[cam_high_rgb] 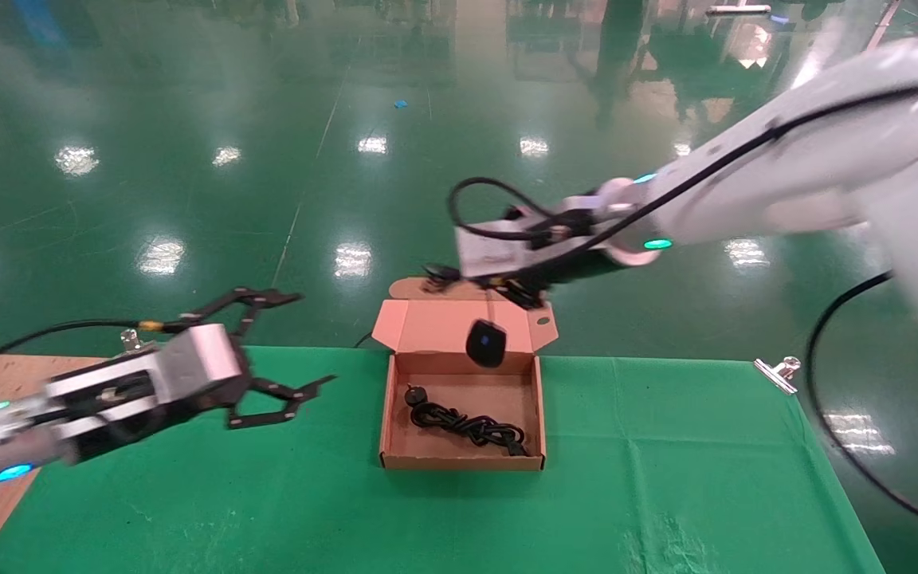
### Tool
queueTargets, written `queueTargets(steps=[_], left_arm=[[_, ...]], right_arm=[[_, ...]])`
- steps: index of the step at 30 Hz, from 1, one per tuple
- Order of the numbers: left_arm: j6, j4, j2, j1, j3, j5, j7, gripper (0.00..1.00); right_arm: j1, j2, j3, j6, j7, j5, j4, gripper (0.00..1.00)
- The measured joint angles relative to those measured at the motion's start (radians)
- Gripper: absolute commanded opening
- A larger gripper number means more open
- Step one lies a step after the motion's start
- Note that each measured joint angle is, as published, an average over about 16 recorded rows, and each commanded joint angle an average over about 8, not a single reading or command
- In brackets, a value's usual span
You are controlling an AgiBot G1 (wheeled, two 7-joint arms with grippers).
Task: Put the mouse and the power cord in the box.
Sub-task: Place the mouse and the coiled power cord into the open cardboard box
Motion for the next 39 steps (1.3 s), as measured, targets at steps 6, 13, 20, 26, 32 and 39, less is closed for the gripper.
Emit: queueTargets(steps=[6,13,20,26,32,39], left_arm=[[-0.029,-0.082,-0.086,0.098,-0.048,-0.074,-0.016,1.00],[-0.057,-0.112,-0.115,0.167,-0.079,-0.120,0.000,1.00],[-0.068,-0.127,-0.120,0.183,-0.086,-0.130,0.006,1.00],[-0.072,-0.134,-0.123,0.188,-0.088,-0.132,0.006,1.00],[-0.074,-0.136,-0.125,0.190,-0.089,-0.134,0.006,1.00],[-0.072,-0.135,-0.123,0.188,-0.088,-0.132,0.004,1.00]], right_arm=[[-0.080,-0.001,-0.126,0.148,0.092,0.037,0.143,0.00],[-0.140,0.000,-0.280,0.243,0.181,0.061,0.207,0.00],[-0.178,0.003,-0.391,0.306,0.237,0.064,0.193,0.31],[-0.195,0.004,-0.438,0.346,0.258,0.062,0.167,1.00],[-0.200,0.005,-0.450,0.362,0.263,0.063,0.157,1.00],[-0.198,0.008,-0.445,0.356,0.261,0.063,0.160,1.00]])
